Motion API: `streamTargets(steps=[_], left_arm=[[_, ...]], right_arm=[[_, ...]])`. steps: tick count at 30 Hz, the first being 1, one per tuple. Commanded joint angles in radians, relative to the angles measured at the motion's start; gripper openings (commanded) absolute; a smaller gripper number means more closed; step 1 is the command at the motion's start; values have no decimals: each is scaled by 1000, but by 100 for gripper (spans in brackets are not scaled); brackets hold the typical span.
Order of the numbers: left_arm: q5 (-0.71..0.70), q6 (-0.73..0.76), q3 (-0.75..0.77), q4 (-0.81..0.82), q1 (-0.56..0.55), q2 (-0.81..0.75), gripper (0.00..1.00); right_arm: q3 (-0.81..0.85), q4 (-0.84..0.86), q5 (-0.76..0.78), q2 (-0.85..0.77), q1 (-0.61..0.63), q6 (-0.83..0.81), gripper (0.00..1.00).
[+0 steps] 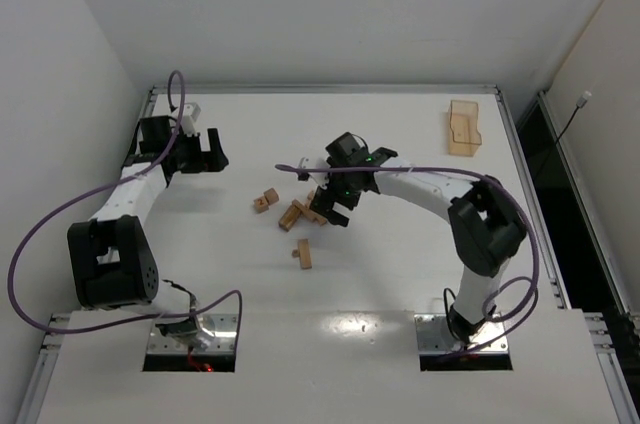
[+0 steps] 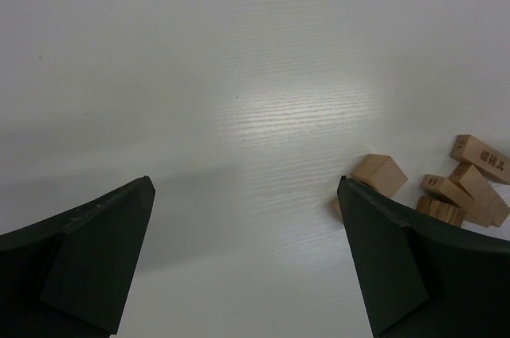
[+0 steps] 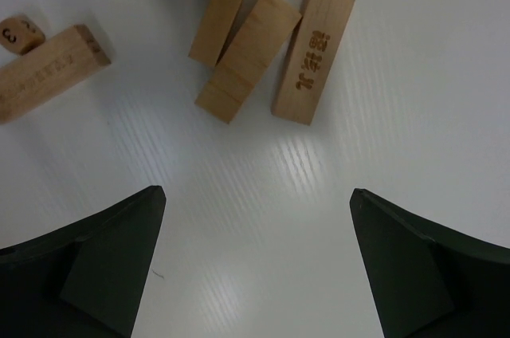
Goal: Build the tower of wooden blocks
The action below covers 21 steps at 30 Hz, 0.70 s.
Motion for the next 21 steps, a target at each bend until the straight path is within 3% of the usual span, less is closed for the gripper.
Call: streamTargets(steps=[1,5,9,21], left_arm=[[7,4,14,24,-6,8,100],[7,4,14,24,-6,8,100],[-2,4,14,24,-6,8,100],[-2,14,23,24,-6,28,100]], right_arm=[[91,63,67,65,23,124,99],[174,27,91,152,23,293,99],[211,27,134,200,23,356,99],[171,49,106,223,52,255,99]])
